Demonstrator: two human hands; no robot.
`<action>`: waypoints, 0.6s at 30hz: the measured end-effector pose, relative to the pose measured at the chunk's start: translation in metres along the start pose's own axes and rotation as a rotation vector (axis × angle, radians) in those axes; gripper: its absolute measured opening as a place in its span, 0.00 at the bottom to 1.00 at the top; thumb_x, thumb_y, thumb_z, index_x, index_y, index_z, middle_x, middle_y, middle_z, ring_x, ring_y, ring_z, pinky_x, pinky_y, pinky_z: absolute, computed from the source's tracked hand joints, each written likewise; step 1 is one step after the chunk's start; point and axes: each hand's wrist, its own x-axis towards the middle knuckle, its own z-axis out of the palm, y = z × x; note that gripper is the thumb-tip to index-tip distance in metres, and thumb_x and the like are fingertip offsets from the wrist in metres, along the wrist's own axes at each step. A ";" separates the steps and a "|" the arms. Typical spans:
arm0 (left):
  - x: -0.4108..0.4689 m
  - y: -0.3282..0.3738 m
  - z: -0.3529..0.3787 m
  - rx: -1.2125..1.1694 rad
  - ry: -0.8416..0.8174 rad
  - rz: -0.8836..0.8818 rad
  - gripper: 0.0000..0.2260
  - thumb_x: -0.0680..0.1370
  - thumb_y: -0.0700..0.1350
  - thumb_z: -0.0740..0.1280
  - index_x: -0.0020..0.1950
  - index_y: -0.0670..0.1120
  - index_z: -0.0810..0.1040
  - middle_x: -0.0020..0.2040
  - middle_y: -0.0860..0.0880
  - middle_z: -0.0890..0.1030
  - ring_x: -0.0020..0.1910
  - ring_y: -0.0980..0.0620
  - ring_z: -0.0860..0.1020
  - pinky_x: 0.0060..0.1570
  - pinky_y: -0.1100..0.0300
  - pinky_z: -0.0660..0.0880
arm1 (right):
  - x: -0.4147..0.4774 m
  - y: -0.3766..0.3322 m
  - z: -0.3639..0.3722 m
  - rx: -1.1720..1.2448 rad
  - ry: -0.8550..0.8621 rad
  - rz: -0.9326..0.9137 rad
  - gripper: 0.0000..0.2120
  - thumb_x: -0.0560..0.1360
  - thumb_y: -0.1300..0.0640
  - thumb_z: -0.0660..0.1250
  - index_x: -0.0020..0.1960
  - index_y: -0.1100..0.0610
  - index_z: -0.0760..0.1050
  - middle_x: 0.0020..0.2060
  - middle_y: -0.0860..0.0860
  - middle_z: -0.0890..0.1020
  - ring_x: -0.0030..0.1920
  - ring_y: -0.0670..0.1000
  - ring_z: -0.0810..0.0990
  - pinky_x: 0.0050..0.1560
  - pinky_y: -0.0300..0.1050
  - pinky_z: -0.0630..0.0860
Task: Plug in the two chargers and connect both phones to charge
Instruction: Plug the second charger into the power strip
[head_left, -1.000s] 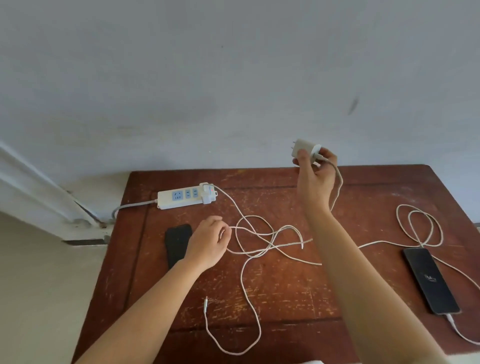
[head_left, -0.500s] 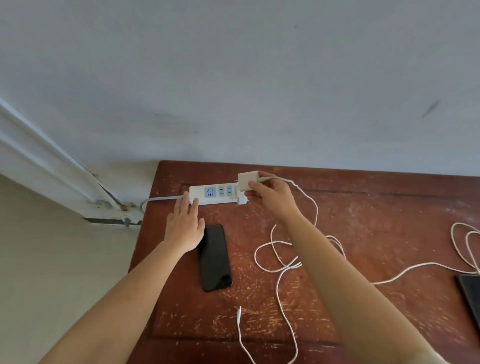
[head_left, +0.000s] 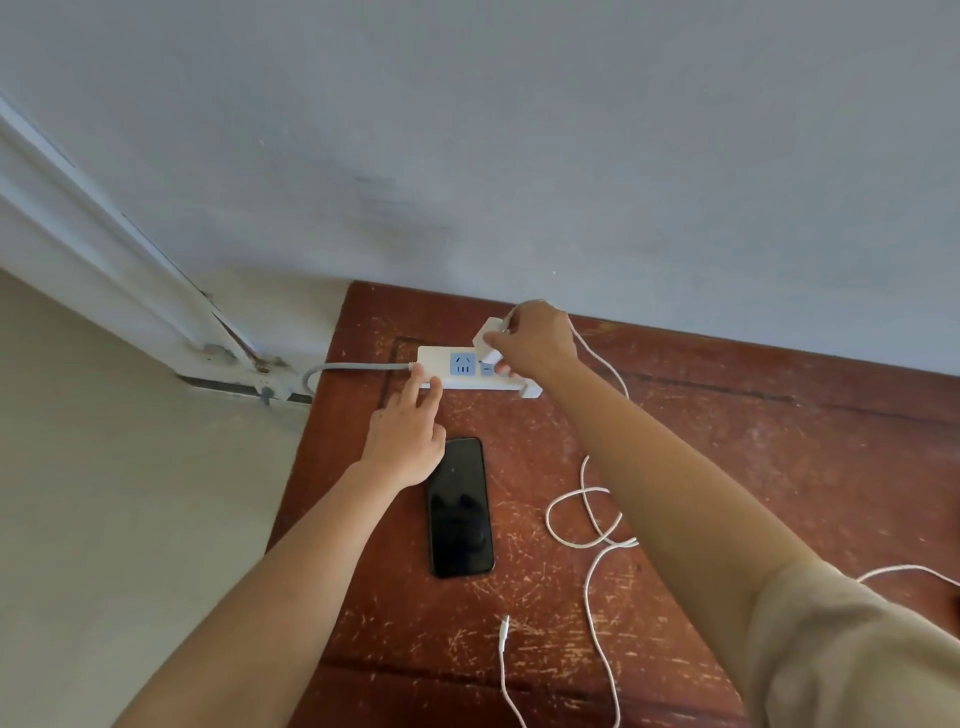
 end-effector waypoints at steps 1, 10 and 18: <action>-0.001 -0.002 0.001 0.004 0.016 0.012 0.27 0.83 0.48 0.57 0.80 0.46 0.53 0.82 0.43 0.48 0.73 0.41 0.66 0.64 0.43 0.73 | 0.000 -0.001 0.006 0.006 -0.016 0.006 0.06 0.77 0.56 0.69 0.43 0.58 0.79 0.31 0.55 0.87 0.29 0.48 0.86 0.26 0.38 0.78; -0.001 -0.026 0.006 -0.080 0.167 0.111 0.26 0.81 0.40 0.61 0.79 0.47 0.60 0.81 0.45 0.60 0.64 0.44 0.75 0.58 0.45 0.75 | 0.001 0.006 0.030 -0.343 -0.100 -0.042 0.05 0.76 0.62 0.68 0.51 0.61 0.80 0.45 0.56 0.84 0.52 0.59 0.84 0.42 0.45 0.76; 0.000 -0.027 0.015 -0.095 0.237 0.110 0.27 0.80 0.39 0.63 0.78 0.43 0.62 0.79 0.43 0.65 0.60 0.42 0.77 0.57 0.43 0.74 | 0.019 0.018 0.024 -0.879 -0.299 -0.562 0.38 0.74 0.63 0.72 0.78 0.51 0.60 0.76 0.53 0.67 0.74 0.58 0.65 0.69 0.57 0.67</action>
